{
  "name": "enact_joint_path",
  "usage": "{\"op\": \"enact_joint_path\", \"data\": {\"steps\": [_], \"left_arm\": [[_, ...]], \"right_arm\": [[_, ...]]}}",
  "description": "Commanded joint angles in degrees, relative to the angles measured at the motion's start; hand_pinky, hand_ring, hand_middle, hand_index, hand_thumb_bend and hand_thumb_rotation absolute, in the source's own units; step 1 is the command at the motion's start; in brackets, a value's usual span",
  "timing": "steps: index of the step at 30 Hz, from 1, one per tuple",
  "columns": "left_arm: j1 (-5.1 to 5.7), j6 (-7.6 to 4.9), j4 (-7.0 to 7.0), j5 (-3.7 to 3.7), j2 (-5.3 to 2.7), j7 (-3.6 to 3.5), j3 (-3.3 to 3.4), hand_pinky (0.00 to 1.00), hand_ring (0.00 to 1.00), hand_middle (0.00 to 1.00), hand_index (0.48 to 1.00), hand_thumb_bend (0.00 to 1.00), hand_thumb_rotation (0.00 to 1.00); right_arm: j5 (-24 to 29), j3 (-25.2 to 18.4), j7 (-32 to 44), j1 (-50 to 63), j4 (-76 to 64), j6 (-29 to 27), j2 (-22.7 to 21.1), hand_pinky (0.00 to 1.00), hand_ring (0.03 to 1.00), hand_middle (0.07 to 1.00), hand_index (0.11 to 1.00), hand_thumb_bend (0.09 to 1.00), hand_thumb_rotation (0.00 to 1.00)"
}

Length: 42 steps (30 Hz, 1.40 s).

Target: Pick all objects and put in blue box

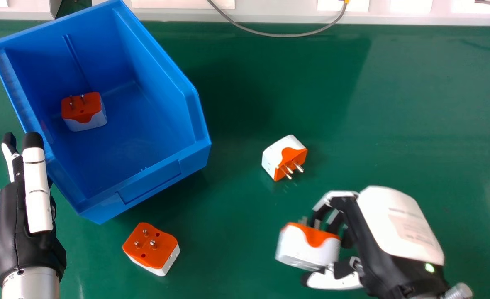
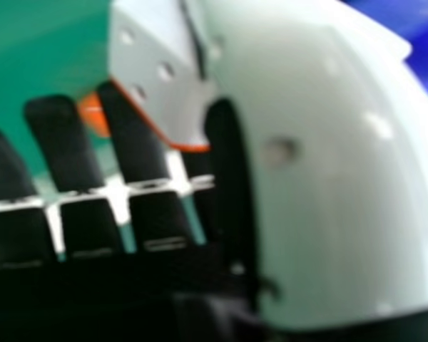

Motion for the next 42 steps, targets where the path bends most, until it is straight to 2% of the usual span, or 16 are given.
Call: {"op": "enact_joint_path", "data": {"steps": [1,5,9,12,15,20,23,28,34,36,42], "left_arm": [[-0.43,-0.31,-0.73,0.41,0.62,0.36,0.24,1.0,1.0,1.0,1.0,0.58,1.0],[-0.84,-0.78,0.03,0.41,0.76,0.23,0.28,1.0,1.0,1.0,1.0,0.58,1.0],[-1.17,-0.75,0.4,0.36,0.82,0.19,0.33,1.0,1.0,1.0,1.0,0.58,1.0],[-1.26,-0.53,0.29,0.36,0.75,0.28,0.33,1.0,1.0,1.0,1.0,0.58,1.0],[-1.0,-0.6,0.16,0.33,0.65,0.24,0.29,1.0,1.0,1.0,1.0,0.58,1.0],[-0.83,-0.89,0.3,0.15,0.66,0.01,0.3,1.0,1.0,1.0,1.0,0.58,1.0],[-0.86,-0.86,0.25,0.01,0.66,-0.05,0.35,1.0,1.0,1.0,1.0,0.58,1.0],[-0.45,-0.71,-0.34,-0.2,0.49,-0.07,0.35,1.0,1.0,1.0,1.0,0.58,1.0],[-0.52,-0.46,-0.43,-0.36,0.43,0.05,0.43,1.0,1.0,1.0,1.0,0.58,1.0],[-0.62,-0.34,-0.38,-0.44,0.44,0.09,0.5,1.0,1.0,1.0,1.0,0.58,1.0],[-0.87,-0.19,-0.08,-0.65,0.39,0.11,0.65,1.0,1.0,1.0,1.0,0.57,1.0]], "right_arm": [[1.4,0.9,0.9,-3.0,-2.9,-2.9,0.5,0.13,0.184,0.414,0.491,0.51,0.0],[4.7,2.5,2.4,-9.3,-1.9,-6.6,1.5,0.14,0.194,0.4,0.5,0.507,0.0],[7.3,4.1,2.9,-16.0,1.4,-8.4,3.7,0.16,0.215,0.395,0.514,0.504,0.0],[8.5,5.2,2.0,-22.1,5.8,-9.8,5.8,0.16,0.214,0.392,0.516,0.503,0.0],[8.7,6.1,0.5,-27.8,10.6,-10.7,8.1,0.14,0.196,0.438,0.495,0.512,0.0],[7.0,7.6,-2.1,-37.2,19.2,-9.9,12.3,0.1,0.156,0.463,0.483,0.517,0.0],[5.7,8.2,-3.7,-42.6,24.8,-8.5,15.0,0.11,0.167,0.469,0.481,0.518,0.0],[4.8,8.8,-6.5,-49.7,33.0,-7.1,17.8,0.13,0.185,0.411,0.502,0.509,0.0],[6.0,9.0,-10.3,-60.5,46.3,-6.6,21.8,0.14,0.197,0.396,0.508,0.507,0.0],[6.8,9.0,-11.5,-63.6,50.3,-6.8,22.6,0.19,0.291,0.42,0.532,0.503,0.0],[9.0,9.3,-15.7,-74.6,66.8,-5.5,27.2,0.3,0.392,0.452,0.532,0.493,0.0]]}}
